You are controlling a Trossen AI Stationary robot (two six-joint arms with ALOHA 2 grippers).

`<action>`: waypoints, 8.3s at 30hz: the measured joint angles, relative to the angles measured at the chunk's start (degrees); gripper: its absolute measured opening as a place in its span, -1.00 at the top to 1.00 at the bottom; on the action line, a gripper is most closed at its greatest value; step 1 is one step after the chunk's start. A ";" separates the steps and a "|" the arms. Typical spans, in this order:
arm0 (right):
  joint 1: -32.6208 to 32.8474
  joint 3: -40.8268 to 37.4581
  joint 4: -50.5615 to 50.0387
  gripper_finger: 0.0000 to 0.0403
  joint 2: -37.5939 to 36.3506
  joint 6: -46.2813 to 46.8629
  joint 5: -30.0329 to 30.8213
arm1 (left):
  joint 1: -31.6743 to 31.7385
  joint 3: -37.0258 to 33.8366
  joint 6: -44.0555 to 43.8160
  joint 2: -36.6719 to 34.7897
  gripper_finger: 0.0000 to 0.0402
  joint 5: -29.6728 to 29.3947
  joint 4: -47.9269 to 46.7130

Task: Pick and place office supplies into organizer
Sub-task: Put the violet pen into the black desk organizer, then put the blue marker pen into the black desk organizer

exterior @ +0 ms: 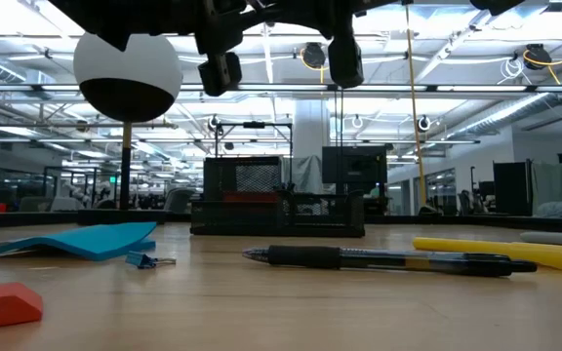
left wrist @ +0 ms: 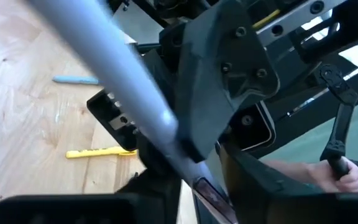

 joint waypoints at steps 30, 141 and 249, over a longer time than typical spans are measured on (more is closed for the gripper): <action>0.85 0.22 4.33 0.87 -0.37 -1.53 6.35 | 1.41 -0.11 7.60 -5.71 -0.17 0.21 -4.22; -36.79 -18.51 26.09 0.88 1.69 91.37 -56.24 | -0.41 -13.73 45.52 -31.52 -0.17 -35.65 -0.48; -5.56 -9.27 -38.79 0.58 -38.93 76.33 1.06 | -0.52 -13.73 45.39 -31.52 -0.17 -33.57 -1.07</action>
